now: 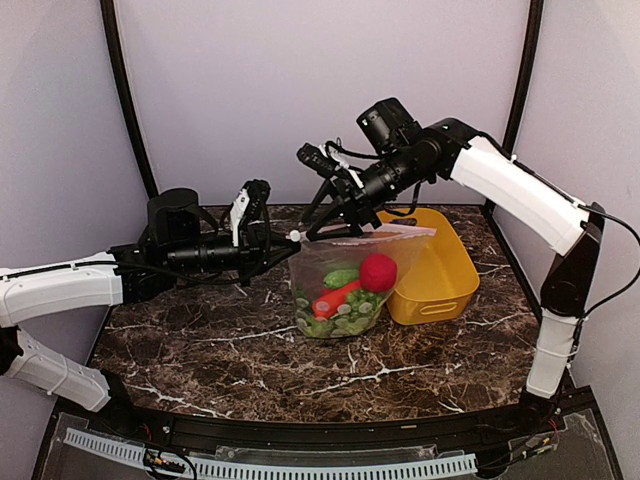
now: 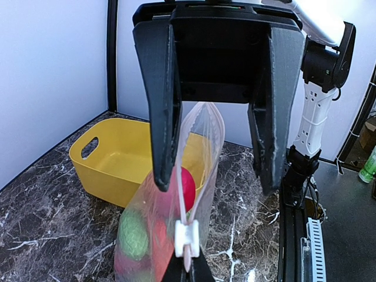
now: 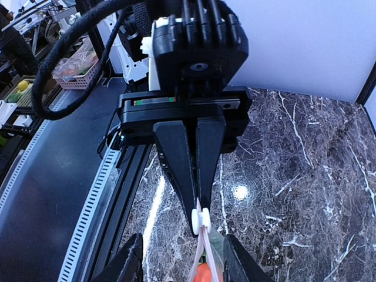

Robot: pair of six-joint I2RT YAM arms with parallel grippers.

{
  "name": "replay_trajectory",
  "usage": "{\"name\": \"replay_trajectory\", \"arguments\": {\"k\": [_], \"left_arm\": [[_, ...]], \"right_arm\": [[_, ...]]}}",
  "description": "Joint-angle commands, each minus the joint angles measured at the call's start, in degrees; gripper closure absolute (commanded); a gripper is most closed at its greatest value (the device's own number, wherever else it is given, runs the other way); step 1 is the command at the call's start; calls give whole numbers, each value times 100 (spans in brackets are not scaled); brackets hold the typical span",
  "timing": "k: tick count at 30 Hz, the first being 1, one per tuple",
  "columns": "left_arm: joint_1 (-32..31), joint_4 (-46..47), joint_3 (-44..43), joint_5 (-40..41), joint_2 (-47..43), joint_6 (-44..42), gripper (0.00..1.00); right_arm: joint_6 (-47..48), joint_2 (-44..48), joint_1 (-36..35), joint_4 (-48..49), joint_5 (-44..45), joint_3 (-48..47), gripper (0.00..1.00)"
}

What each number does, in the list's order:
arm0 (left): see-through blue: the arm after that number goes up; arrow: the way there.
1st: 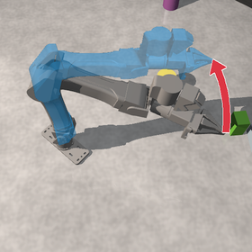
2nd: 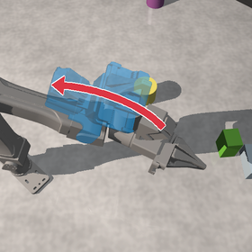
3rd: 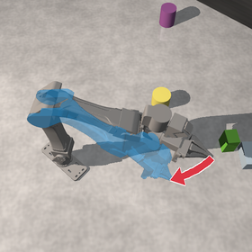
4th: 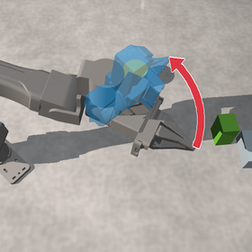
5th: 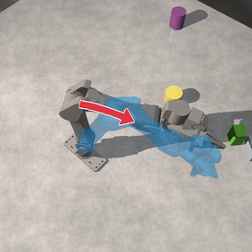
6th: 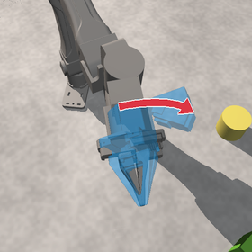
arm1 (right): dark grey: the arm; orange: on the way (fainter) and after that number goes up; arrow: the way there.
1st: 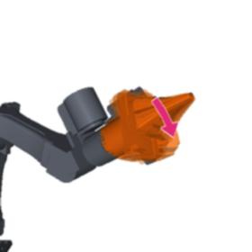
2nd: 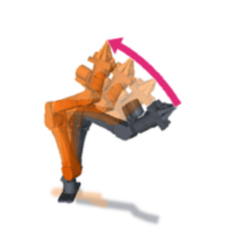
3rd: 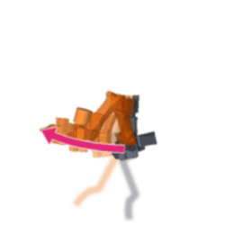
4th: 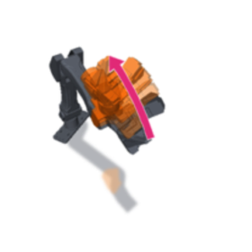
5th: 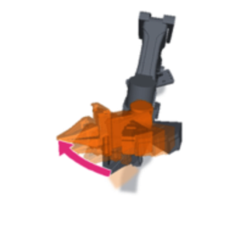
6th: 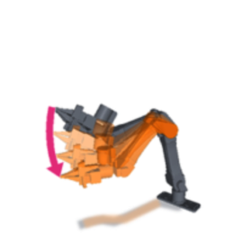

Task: Place the food in the zip-top bag and seal the zipper
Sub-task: Pass from the right arm to the left, then hold the zipper from the zipper food storage bag.

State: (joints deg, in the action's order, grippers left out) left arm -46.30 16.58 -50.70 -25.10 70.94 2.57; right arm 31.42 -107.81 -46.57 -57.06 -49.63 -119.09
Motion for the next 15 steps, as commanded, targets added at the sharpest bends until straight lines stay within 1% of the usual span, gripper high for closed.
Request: {"name": "replay_trajectory", "arguments": {"k": [1, 10, 15], "left_arm": [[-32, 81, -110, -118, -54, -56, 99], [-30, 88, -115, -202, -7, -57, 99], [-30, 65, -125, -270, 33, -36, 99]], "right_arm": [[-126, -139, -75, 133, 117, -142, 58], [-159, -291, -183, 73, 425, -236, 59], [-175, -310, -221, 72, 445, -275, 64]]}}
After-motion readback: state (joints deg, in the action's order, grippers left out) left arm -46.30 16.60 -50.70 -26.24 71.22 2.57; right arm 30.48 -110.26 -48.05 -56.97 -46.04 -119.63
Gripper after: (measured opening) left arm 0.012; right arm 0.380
